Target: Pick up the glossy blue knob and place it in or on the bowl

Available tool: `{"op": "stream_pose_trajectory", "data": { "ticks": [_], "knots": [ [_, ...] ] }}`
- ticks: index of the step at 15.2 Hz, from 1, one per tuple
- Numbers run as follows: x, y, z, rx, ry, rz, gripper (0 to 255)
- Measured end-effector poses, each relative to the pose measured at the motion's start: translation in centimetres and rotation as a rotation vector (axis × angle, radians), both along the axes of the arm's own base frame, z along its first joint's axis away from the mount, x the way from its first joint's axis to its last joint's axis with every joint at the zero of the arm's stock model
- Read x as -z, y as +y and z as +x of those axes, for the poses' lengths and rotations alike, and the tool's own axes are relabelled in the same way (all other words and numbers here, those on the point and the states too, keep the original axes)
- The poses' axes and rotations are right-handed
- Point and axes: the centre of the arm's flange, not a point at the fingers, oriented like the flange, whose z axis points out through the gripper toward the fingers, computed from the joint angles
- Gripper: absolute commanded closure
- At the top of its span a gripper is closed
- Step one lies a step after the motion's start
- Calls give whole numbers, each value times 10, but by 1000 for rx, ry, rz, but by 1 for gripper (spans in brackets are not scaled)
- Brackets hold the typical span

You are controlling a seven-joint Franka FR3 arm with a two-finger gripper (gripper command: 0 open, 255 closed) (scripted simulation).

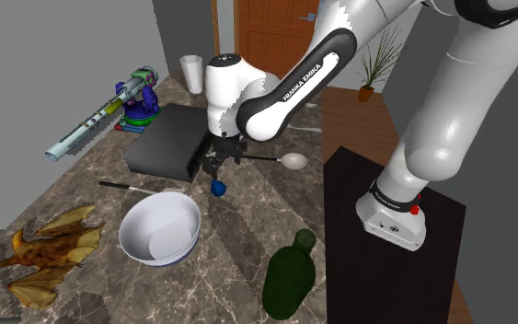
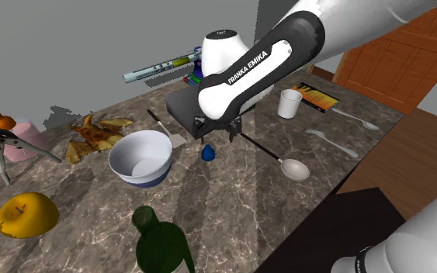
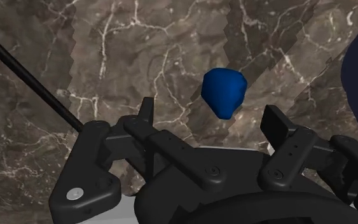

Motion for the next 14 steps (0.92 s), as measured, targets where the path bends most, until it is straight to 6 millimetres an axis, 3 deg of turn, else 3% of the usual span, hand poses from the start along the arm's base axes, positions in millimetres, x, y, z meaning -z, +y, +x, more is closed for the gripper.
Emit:
{"op": "stream_pose_trajectory", "data": {
  "ticks": [5,11,14],
  "knots": [
    [35,27,17,-3,-12,-5,0],
    [65,29,22,-3,-13,-5,0],
    [70,30,20,-3,-13,-5,0]
  ]
}}
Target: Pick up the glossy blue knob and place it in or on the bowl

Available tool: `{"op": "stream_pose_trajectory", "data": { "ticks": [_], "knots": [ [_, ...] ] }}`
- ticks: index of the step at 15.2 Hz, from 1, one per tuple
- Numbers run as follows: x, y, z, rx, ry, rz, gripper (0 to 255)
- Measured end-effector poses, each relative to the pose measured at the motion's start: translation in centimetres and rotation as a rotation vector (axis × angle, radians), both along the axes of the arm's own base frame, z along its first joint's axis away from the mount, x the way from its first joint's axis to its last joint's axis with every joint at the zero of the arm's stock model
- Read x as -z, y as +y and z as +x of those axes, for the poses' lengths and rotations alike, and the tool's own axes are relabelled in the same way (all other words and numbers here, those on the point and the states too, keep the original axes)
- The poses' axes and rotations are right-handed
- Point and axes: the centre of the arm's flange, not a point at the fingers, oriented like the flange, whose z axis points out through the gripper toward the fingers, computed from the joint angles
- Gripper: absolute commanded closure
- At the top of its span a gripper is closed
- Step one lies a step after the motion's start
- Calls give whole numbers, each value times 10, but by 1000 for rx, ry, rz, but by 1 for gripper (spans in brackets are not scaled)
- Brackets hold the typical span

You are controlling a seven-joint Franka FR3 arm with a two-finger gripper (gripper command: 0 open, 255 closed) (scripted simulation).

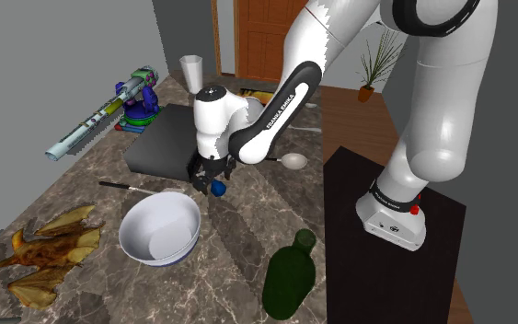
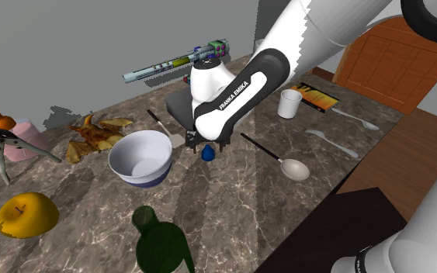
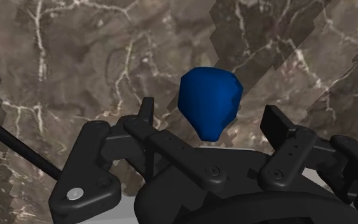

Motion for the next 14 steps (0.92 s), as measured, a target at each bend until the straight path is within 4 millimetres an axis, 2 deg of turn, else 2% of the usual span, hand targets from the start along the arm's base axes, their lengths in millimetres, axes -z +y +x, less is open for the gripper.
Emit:
{"op": "stream_pose_trajectory", "data": {
  "ticks": [3,4,14],
  "knots": [
    [0,0,0,0,0,0,0],
    [0,0,0,0,0,0,255],
    [0,0,0,0,0,0,255]
  ]
}}
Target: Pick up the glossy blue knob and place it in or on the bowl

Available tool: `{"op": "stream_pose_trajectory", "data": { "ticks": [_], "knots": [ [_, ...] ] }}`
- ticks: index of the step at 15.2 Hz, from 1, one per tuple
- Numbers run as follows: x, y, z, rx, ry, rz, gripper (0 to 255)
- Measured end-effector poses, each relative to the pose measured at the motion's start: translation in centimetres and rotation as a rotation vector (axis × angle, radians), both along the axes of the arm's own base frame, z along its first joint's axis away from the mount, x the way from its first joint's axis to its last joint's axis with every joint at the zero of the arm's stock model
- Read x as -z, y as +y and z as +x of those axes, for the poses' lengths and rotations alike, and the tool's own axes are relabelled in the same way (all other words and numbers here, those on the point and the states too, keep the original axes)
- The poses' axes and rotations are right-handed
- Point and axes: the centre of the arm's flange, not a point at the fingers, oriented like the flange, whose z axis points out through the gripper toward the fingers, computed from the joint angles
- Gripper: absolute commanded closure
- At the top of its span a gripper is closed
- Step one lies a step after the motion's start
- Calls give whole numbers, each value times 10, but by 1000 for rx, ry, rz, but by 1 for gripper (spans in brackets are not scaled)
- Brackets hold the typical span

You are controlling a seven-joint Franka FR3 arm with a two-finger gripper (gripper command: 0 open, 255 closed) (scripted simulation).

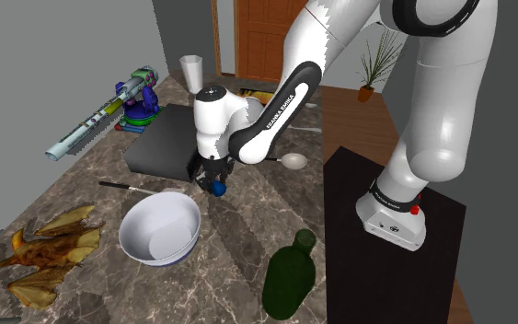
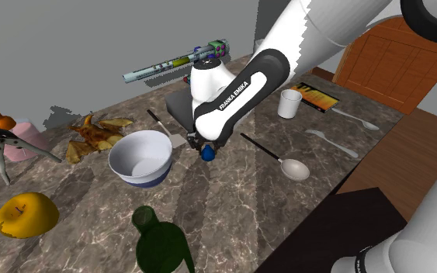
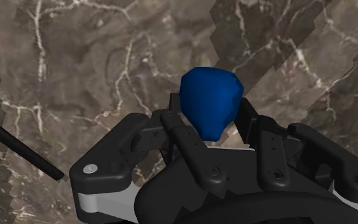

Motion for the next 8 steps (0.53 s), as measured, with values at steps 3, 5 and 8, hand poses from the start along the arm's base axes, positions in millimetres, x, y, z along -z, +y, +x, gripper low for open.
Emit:
{"op": "stream_pose_trajectory", "data": {
  "ticks": [3,5,8],
  "knots": [
    [-11,0,0,0,0,0,255],
    [-21,-1,1,0,0,0,255],
    [-37,1,-1,0,0,0,255]
  ]
}}
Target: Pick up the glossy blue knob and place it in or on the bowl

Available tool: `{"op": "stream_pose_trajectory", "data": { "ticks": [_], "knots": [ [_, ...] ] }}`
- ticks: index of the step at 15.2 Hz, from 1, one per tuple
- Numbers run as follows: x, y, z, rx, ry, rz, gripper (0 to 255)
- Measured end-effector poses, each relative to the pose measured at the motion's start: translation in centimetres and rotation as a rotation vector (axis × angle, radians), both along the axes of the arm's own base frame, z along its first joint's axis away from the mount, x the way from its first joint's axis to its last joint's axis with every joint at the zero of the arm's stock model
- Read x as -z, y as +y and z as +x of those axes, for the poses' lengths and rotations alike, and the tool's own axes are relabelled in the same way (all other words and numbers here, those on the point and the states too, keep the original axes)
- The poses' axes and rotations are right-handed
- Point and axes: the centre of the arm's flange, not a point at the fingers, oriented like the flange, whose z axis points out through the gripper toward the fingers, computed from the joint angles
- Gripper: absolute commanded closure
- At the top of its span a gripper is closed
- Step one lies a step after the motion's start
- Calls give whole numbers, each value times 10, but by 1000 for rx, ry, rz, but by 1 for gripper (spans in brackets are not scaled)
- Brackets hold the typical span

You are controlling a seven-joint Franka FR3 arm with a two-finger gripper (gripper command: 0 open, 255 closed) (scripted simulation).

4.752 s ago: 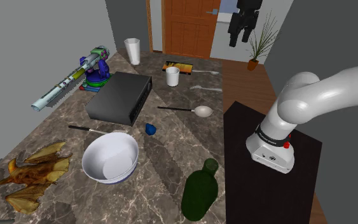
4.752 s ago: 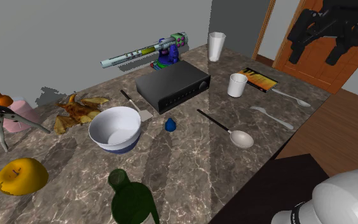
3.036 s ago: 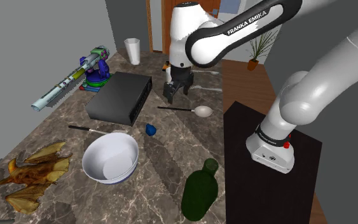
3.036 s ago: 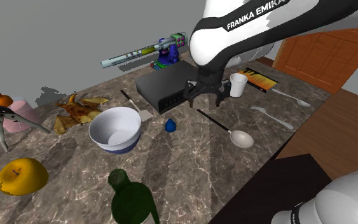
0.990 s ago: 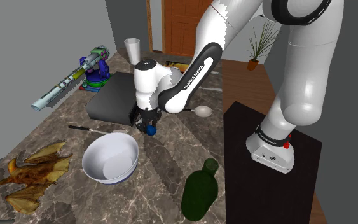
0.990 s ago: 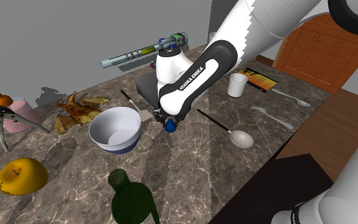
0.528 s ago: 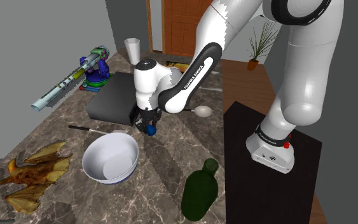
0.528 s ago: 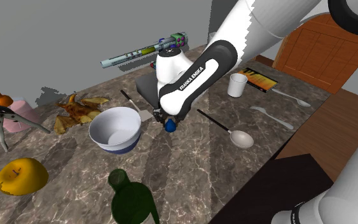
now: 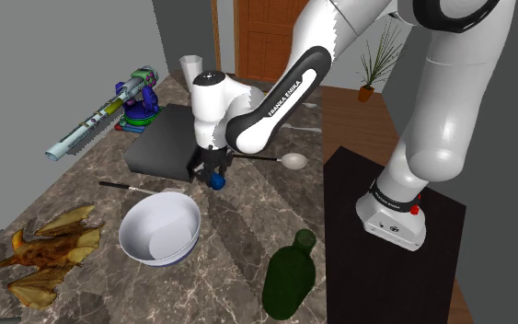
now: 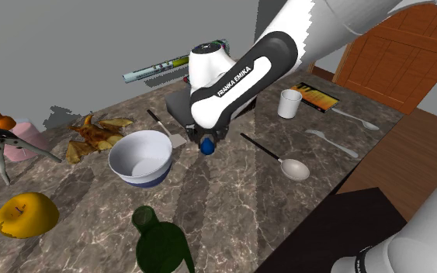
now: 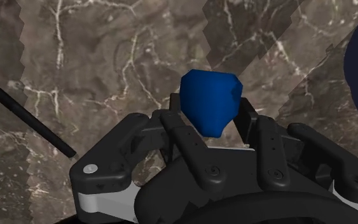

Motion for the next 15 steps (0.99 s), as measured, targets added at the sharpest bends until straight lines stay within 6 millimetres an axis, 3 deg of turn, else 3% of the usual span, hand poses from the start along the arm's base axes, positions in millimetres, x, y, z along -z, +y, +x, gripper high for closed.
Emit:
{"op": "stream_pose_trajectory", "data": {
  "ticks": [15],
  "knots": [
    [-79,0,1,0,0,0,255]
  ]
}}
